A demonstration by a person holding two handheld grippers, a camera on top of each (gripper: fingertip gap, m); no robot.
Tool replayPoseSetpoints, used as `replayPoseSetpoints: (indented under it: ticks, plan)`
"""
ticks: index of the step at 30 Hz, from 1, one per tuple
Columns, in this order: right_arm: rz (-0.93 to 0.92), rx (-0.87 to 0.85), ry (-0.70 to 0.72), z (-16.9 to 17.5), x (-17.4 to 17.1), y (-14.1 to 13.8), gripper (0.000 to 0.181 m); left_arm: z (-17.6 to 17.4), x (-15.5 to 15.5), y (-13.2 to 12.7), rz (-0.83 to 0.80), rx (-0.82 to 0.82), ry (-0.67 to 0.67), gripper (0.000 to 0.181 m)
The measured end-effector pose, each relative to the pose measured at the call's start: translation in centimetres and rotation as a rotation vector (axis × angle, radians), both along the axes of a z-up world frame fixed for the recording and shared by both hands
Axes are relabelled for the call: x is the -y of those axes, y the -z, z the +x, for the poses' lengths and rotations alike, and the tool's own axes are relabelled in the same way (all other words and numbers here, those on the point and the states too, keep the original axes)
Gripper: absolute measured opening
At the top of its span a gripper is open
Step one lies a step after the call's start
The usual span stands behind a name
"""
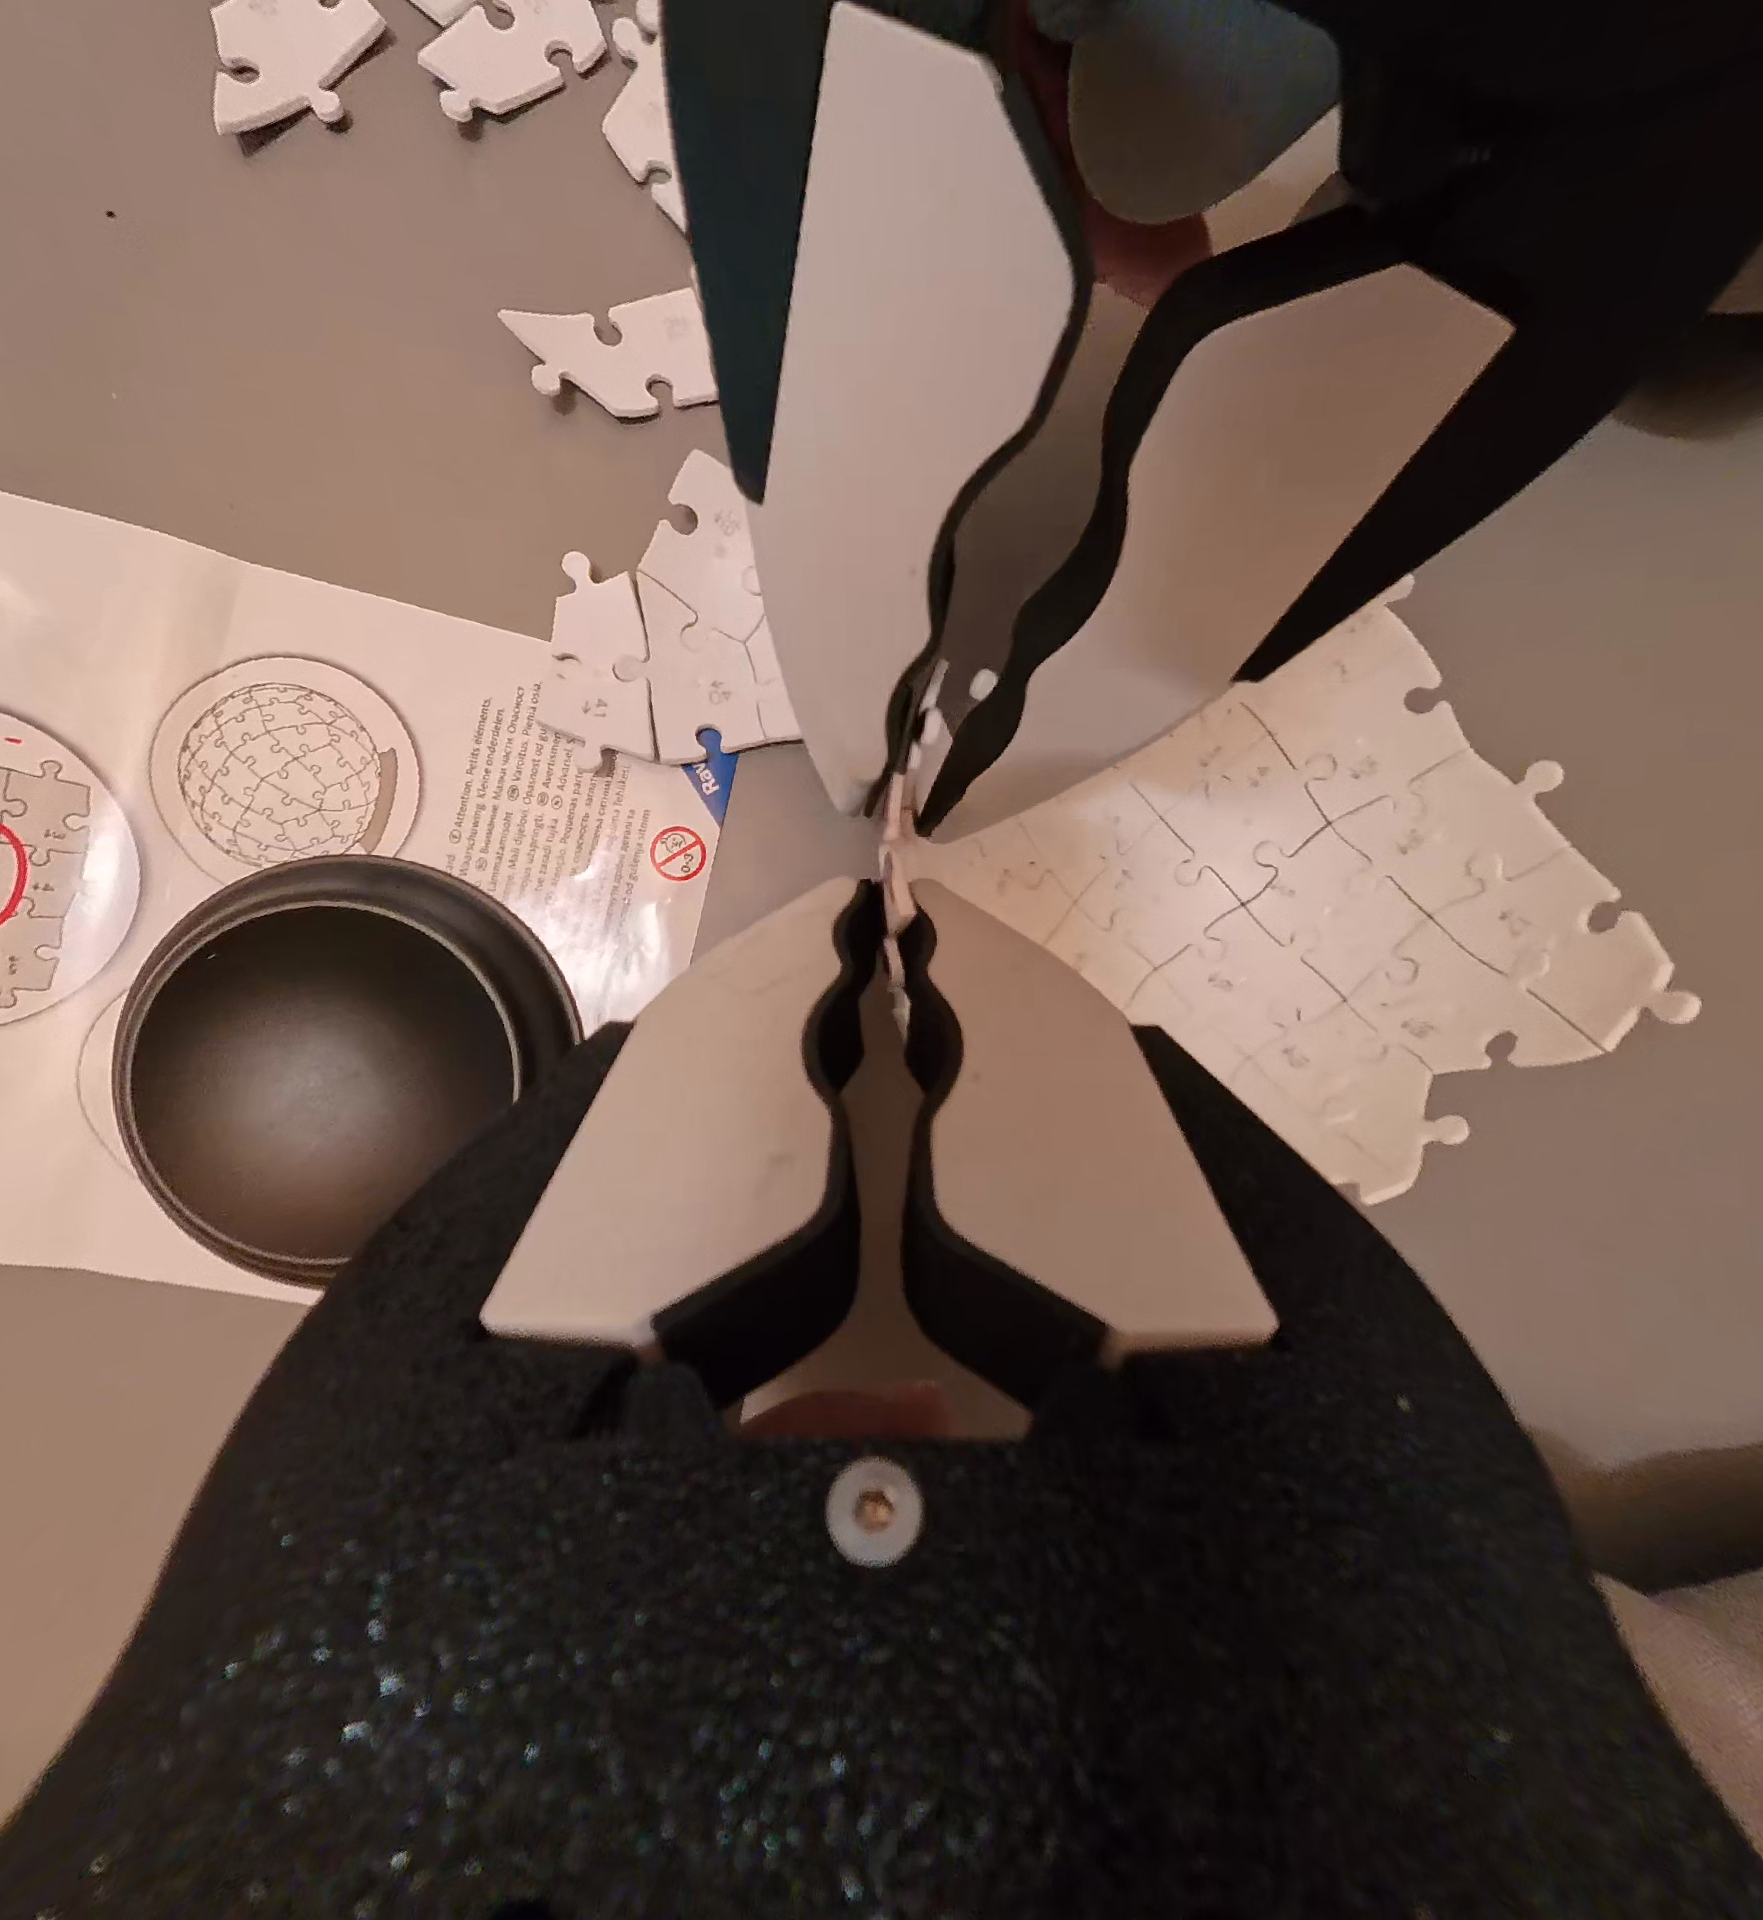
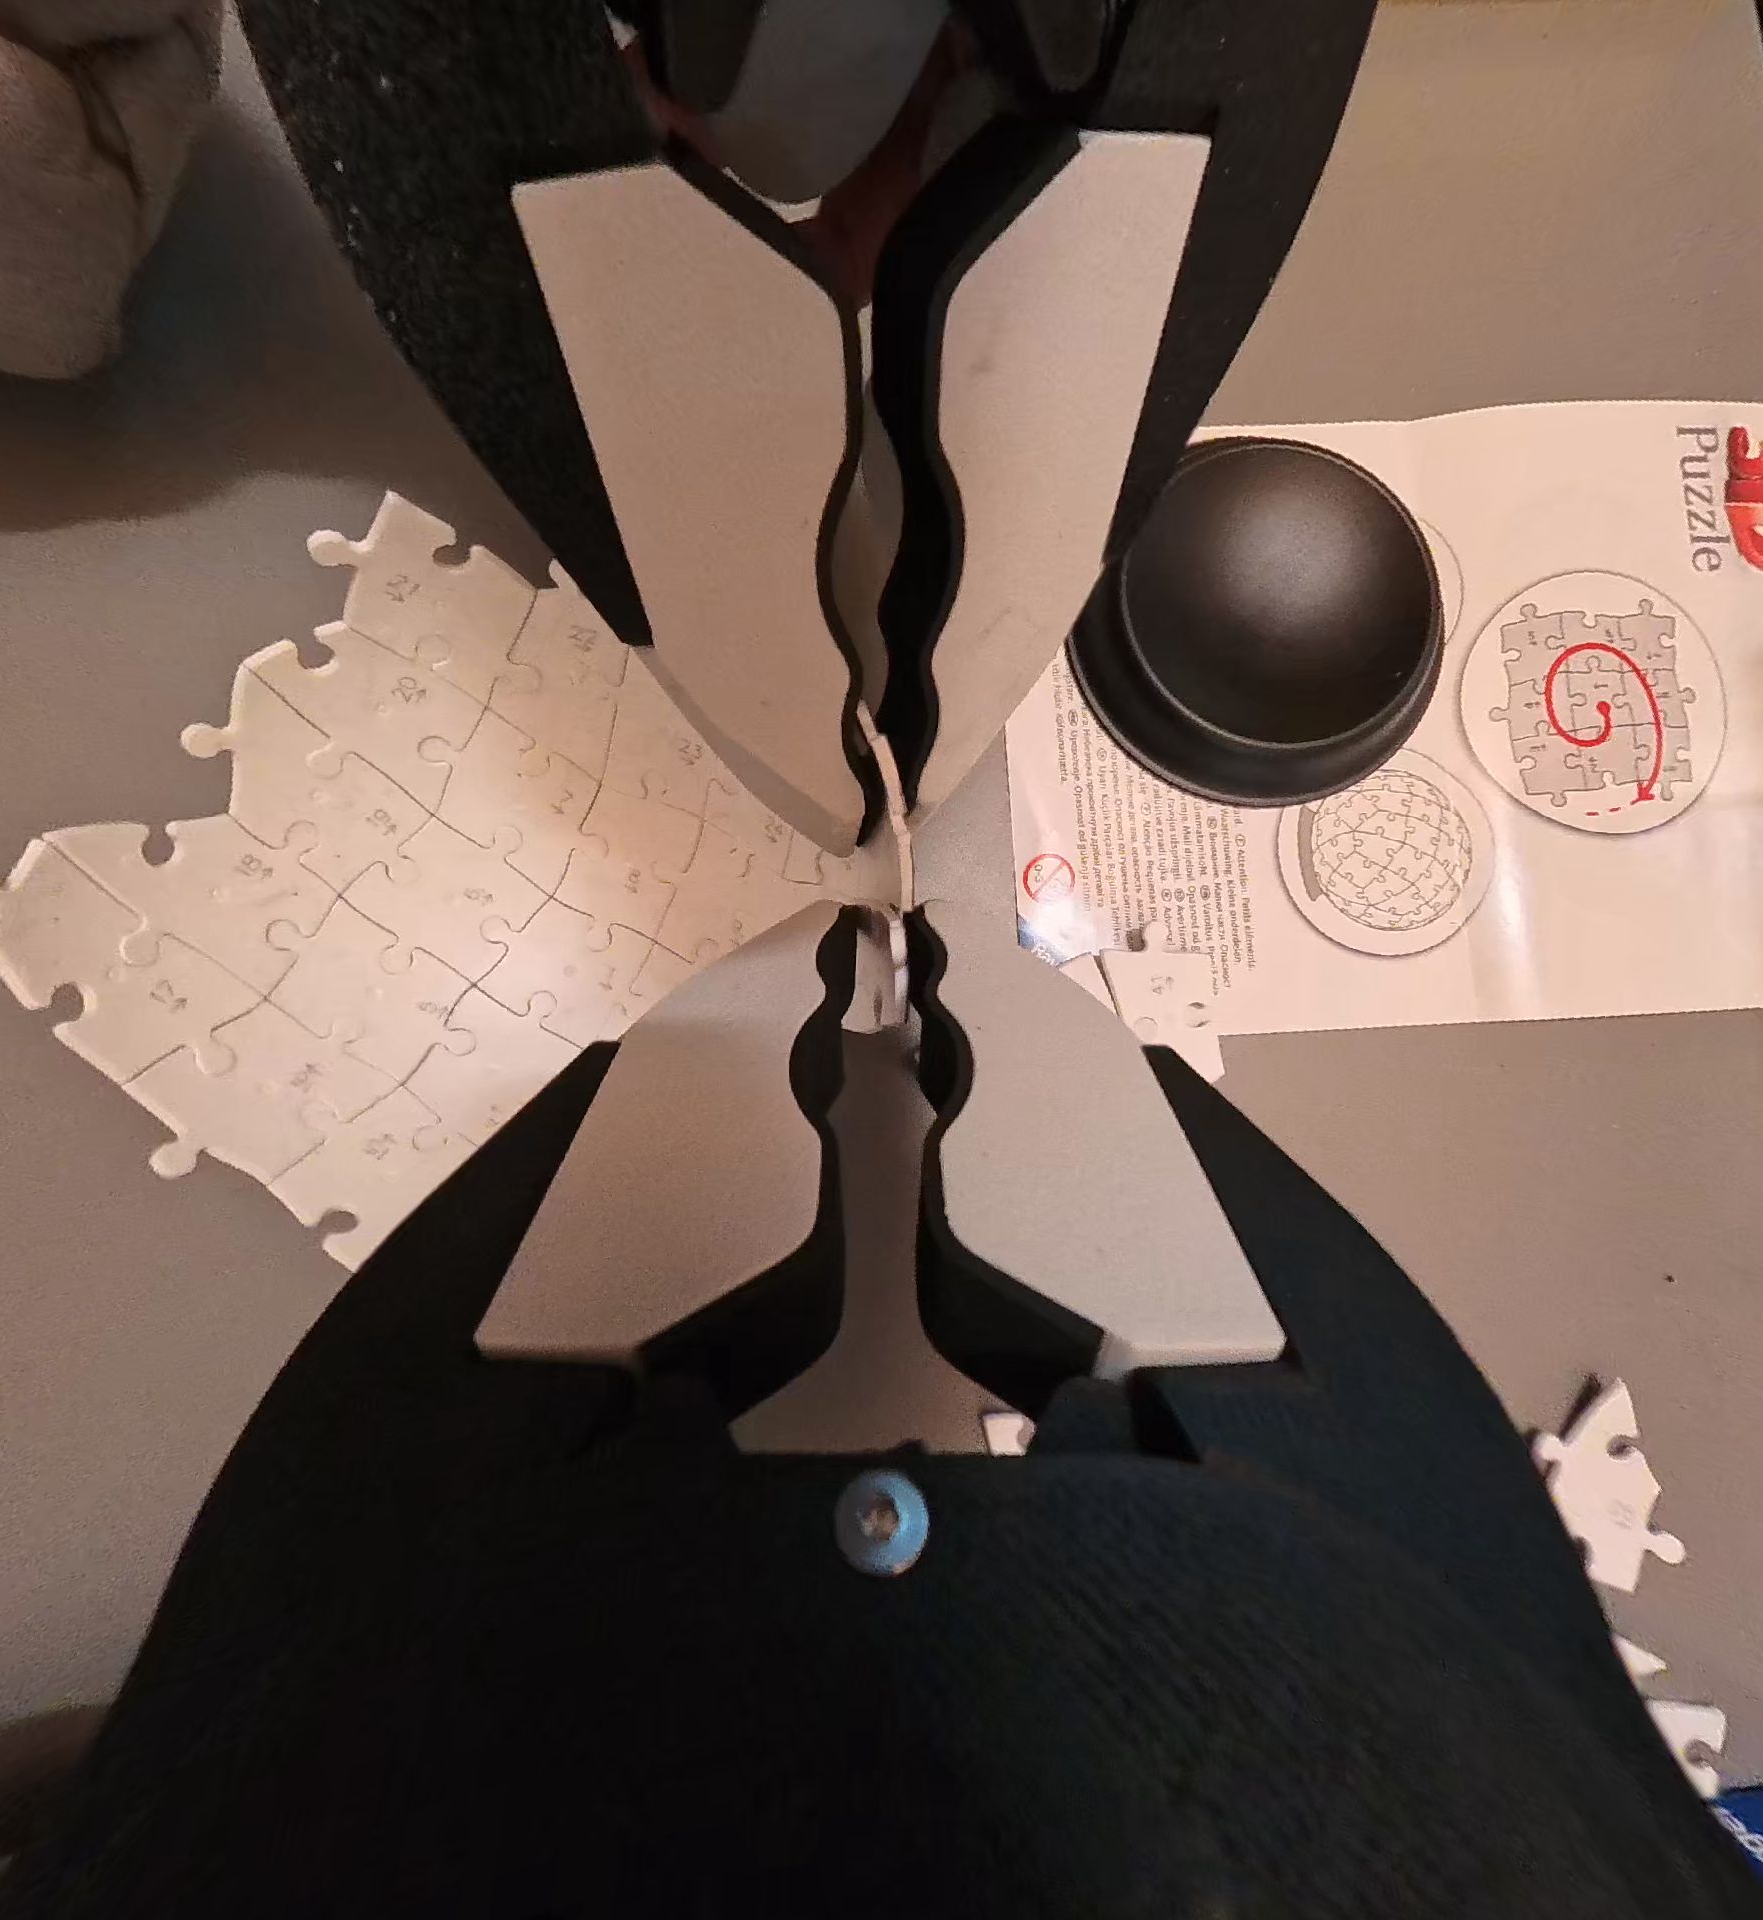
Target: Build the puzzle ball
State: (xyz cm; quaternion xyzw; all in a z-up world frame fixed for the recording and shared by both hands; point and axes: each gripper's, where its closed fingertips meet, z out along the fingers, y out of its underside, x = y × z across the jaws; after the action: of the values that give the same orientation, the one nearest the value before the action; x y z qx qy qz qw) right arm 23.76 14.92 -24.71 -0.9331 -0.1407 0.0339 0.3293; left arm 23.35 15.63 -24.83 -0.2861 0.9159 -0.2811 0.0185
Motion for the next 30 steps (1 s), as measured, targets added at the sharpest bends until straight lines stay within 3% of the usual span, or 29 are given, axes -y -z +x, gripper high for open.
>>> replayPoseSetpoints:
  ticks: [5,7,16,21,30]
  plan:
    - [-0.016,0.008,0.003,0.2,0.1,0.4,0.016,0.0,0.3,-0.2,-0.015,0.008,0.008,0.002]
    - [-0.018,-0.007,-0.013,-0.2,0.1,0.5,0.008,0.1,0.2,-0.2,-0.009,0.010,0.004,0.002]
    - [0.003,-0.109,0.008,-0.3,0.3,0.0,0.004,0.1,0.3,-0.6,-0.013,0.047,0.027,0.002]
    - [0.028,-0.070,0.036,0.6,0.4,-0.3,0.017,0.2,0.3,-0.6,-0.009,0.051,0.024,0.002]
    - [0.084,-0.047,-0.007,0.6,0.5,-1.3,0.010,0.4,0.2,-0.5,0.005,0.063,0.025,0.002]
